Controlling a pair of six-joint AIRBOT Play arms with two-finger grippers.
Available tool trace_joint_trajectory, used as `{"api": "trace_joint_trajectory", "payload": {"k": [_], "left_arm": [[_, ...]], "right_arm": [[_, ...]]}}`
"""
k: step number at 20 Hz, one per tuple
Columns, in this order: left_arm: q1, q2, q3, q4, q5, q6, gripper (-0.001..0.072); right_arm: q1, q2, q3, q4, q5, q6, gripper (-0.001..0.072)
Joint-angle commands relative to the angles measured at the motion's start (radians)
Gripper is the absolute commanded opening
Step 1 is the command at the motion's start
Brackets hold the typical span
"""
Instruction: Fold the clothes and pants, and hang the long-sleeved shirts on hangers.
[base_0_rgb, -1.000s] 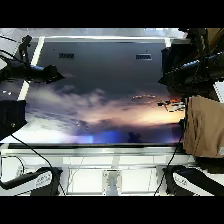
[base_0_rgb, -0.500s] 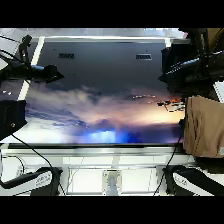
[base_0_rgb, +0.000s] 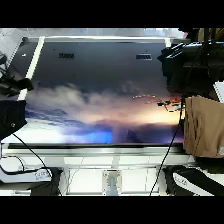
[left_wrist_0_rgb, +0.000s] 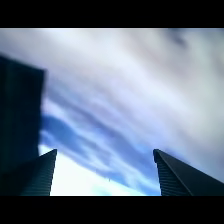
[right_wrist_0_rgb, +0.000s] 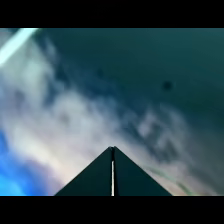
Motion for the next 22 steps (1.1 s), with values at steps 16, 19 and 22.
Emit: {"api": "trace_joint_trajectory", "payload": {"k": [16,19,22], "left_arm": [[0.149,-0.272,0.0,0.233,0.097,-0.078,0.0161],[0.139,-0.262,0.001,0.232,0.053,-0.021,0.0035],[0.085,-0.2,0.02,0.224,-0.022,0.061,0.0034]], "right_arm": [[0.001,-0.001,0.001,0.071,-0.053,0.002,0.0033],[0.001,0.0,0.002,0.071,-0.055,0.002,0.0032],[0.0,0.0,0.058,-0.007,-0.053,0.002,0.0027]]}}
